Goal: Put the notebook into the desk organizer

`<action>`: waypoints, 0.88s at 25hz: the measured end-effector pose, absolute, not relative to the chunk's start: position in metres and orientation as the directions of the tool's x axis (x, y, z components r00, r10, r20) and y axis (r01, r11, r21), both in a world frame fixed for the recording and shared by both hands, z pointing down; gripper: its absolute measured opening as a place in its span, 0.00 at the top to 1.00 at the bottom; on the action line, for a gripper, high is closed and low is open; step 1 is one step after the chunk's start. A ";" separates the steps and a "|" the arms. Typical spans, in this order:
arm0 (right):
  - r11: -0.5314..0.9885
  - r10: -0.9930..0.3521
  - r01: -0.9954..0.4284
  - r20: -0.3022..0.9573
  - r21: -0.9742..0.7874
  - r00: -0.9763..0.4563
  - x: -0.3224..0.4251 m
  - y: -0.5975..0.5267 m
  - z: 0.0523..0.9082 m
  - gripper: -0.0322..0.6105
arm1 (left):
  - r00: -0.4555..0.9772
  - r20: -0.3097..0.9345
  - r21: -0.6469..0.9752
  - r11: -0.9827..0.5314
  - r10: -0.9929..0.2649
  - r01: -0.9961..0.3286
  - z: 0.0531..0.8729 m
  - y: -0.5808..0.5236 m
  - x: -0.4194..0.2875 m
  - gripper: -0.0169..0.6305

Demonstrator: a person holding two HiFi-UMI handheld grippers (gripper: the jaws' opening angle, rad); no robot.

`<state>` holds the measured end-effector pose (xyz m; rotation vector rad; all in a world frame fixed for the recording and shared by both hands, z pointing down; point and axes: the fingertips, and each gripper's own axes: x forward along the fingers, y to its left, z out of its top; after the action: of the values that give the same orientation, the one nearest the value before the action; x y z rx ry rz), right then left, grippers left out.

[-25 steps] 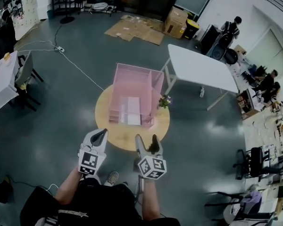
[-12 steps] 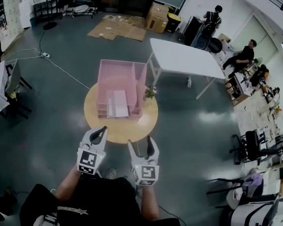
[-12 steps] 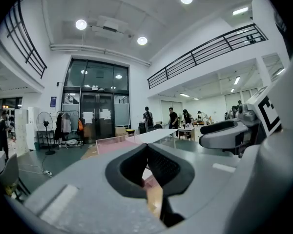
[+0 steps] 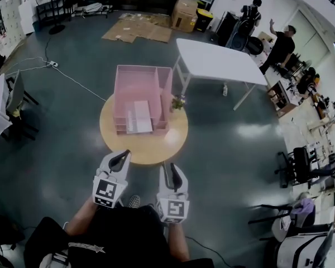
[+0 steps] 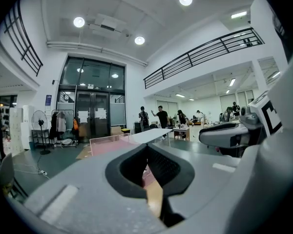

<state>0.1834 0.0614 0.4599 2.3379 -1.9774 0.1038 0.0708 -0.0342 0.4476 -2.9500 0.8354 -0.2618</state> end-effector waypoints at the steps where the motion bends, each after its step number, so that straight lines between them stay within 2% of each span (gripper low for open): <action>1: -0.169 -0.980 -0.985 0.099 0.016 0.170 0.184 0.062 0.460 0.77 | 0.839 0.147 -0.108 -0.852 -0.524 -0.513 0.448 -0.034 0.071 0.96; 11: -0.191 -0.977 -0.982 0.095 0.010 0.191 0.187 0.067 0.461 0.93 | 0.839 0.150 -0.115 -0.852 -0.523 -0.510 0.446 -0.029 0.069 0.96; 22: -0.176 -0.979 -0.984 0.100 0.007 0.176 0.190 0.065 0.458 0.94 | 0.839 0.152 -0.116 -0.852 -0.523 -0.510 0.445 -0.032 0.071 0.96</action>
<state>0.1898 0.0646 0.4585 2.3543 -1.9695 0.1112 0.0710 -0.0315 0.4446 -2.9437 0.8285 -0.2747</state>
